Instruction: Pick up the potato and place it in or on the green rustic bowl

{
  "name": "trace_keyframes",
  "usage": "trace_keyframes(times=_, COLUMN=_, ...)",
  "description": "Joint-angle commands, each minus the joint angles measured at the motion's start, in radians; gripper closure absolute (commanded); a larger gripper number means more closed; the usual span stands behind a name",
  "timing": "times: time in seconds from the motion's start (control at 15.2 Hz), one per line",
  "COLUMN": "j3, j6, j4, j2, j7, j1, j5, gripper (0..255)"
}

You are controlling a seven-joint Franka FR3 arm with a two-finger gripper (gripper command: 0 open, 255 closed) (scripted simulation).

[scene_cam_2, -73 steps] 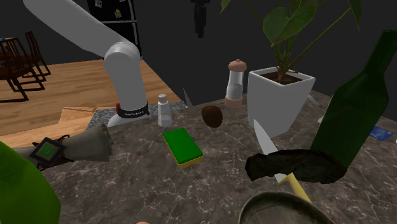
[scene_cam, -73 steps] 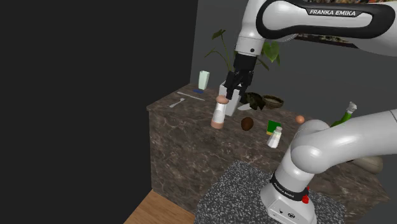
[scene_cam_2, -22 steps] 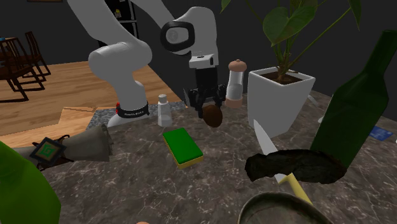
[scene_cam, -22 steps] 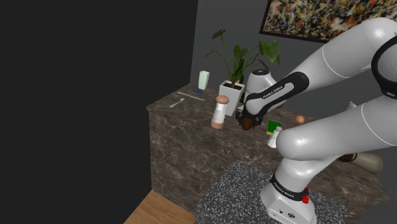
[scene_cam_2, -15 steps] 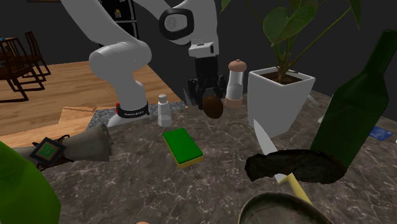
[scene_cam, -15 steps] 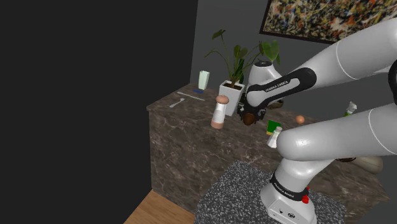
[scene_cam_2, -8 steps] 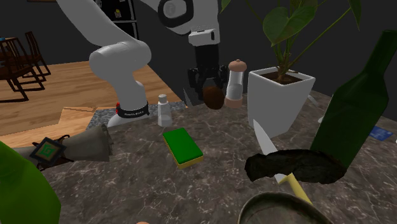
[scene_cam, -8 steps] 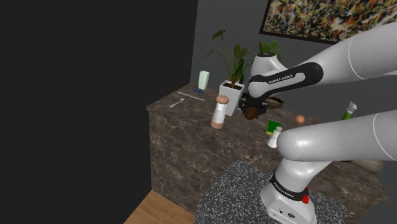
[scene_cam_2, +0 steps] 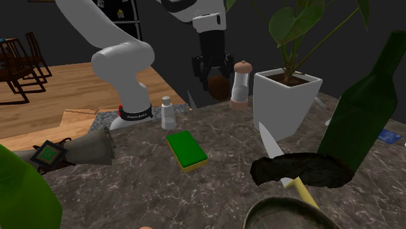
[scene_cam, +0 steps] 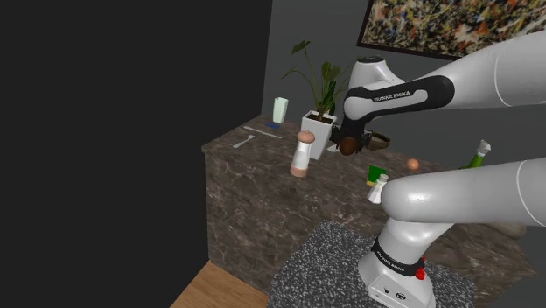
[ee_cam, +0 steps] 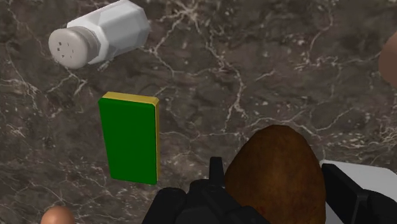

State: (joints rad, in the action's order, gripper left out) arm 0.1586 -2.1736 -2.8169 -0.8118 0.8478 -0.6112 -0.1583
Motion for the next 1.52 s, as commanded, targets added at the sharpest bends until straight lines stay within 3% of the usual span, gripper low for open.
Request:
trace_keyframes(times=0.0, j3=-0.003, j6=0.037, j4=0.022, j2=-0.015, j7=-0.008, j1=0.003, j5=0.003, gripper=255)
trace_keyframes(times=0.33, j3=-0.009, j6=0.106, j4=0.076, j2=-0.031, j7=-0.024, j1=0.004, j5=0.007, gripper=255)
trace_keyframes(times=0.86, j3=-0.157, j6=-0.029, j4=0.194, j2=0.187, j7=-0.177, j1=-0.107, j5=-0.091, gripper=255)
trace_keyframes(times=1.45, j3=-0.299, j6=-0.125, j4=0.415, j2=0.469, j7=-0.344, j1=-0.164, j5=-0.114, gripper=255)
